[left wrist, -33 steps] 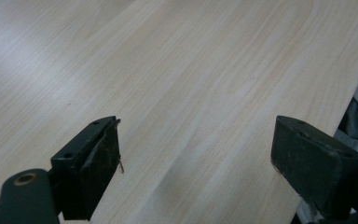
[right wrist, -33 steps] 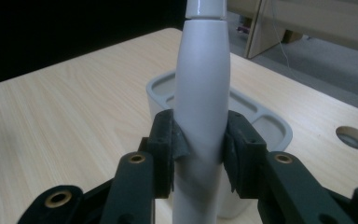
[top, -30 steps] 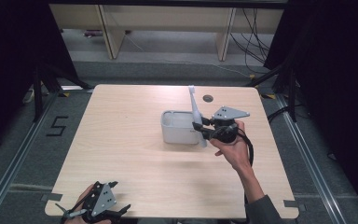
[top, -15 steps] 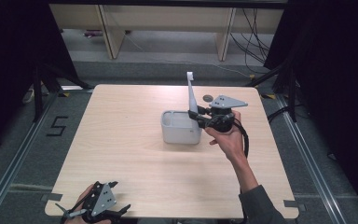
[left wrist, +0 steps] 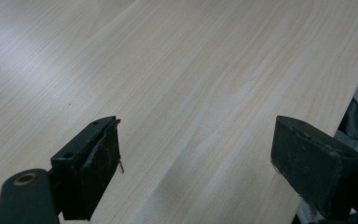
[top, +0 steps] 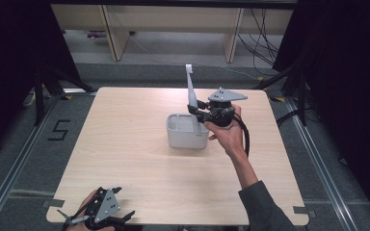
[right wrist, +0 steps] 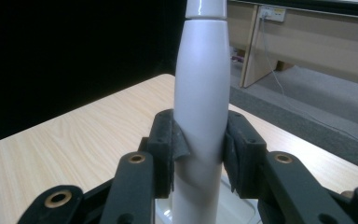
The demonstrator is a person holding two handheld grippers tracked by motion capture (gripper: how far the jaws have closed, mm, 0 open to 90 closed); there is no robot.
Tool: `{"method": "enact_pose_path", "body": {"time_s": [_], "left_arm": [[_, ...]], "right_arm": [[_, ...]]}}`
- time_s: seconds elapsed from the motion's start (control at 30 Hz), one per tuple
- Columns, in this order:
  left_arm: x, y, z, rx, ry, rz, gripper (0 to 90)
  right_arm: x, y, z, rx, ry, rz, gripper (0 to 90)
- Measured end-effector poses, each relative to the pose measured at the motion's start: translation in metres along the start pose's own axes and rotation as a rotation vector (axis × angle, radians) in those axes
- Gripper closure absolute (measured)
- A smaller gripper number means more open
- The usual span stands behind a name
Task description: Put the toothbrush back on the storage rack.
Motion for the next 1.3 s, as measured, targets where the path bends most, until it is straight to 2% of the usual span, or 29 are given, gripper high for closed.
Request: {"method": "enact_pose_path", "body": {"time_s": [0.5, 0.63, 0.7, 0.77, 0.8, 0.87, 1.03, 1.07, 1.1, 1.13, 1.17, 1.2, 1.3], "left_arm": [[0.0, 0.0, 0.0, -0.004, -0.002, -0.001, 15.0], [0.0, 0.001, 0.001, -0.008, -0.009, 0.006, 15.0], [0.0, 0.001, 0.001, -0.009, -0.01, 0.006, 15.0], [0.0, 0.001, 0.001, -0.008, -0.008, 0.004, 15.0], [0.0, 0.001, 0.001, -0.008, -0.009, 0.006, 15.0], [0.0, 0.001, 0.001, -0.007, -0.008, 0.003, 15.0], [0.0, 0.001, 0.0, -0.003, 0.003, -0.007, 15.0], [0.0, 0.001, 0.0, -0.005, 0.007, -0.011, 15.0], [0.0, 0.001, 0.0, -0.006, 0.008, -0.01, 15.0], [0.0, 0.001, 0.001, -0.006, 0.003, -0.005, 15.0], [0.0, 0.001, 0.001, -0.006, 0.003, -0.005, 15.0], [0.001, 0.002, 0.002, -0.011, -0.003, 0.003, 15.0], [0.001, 0.002, 0.002, -0.01, 0.008, -0.009, 15.0]], "right_arm": [[-0.004, -0.03, -0.006, 0.023, -0.001, 0.029, 66.8], [-0.003, -0.041, -0.008, 0.04, -0.024, 0.041, 66.8], [-0.003, -0.043, -0.01, 0.047, -0.009, 0.042, 66.8], [-0.001, -0.047, -0.011, 0.042, -0.01, 0.057, 66.8], [0.002, -0.05, -0.011, 0.054, -0.03, 0.074, 66.8], [0.004, -0.053, -0.013, 0.057, -0.013, 0.083, 66.8], [0.008, -0.058, -0.015, 0.066, -0.021, 0.098, 66.8], [0.01, -0.06, -0.015, 0.077, -0.007, 0.105, 66.8], [0.01, -0.06, -0.015, 0.077, -0.007, 0.105, 66.8], [0.013, -0.061, -0.014, 0.077, -0.035, 0.122, 66.8], [0.013, -0.061, -0.014, 0.077, -0.035, 0.122, 66.8], [0.014, -0.063, -0.015, 0.078, -0.012, 0.125, 66.8], [0.017, -0.064, -0.015, 0.077, -0.028, 0.138, 66.8]]}}
Point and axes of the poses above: each handheld gripper's, and its own axes: y roughly backward along the jaws, x roughly out of its underside, z roughly to its left, the point moved 4 cm from there along -y, roughly forward along the jaws, and after that the axes turned 6 degrees about x, right-handed, at the moved point
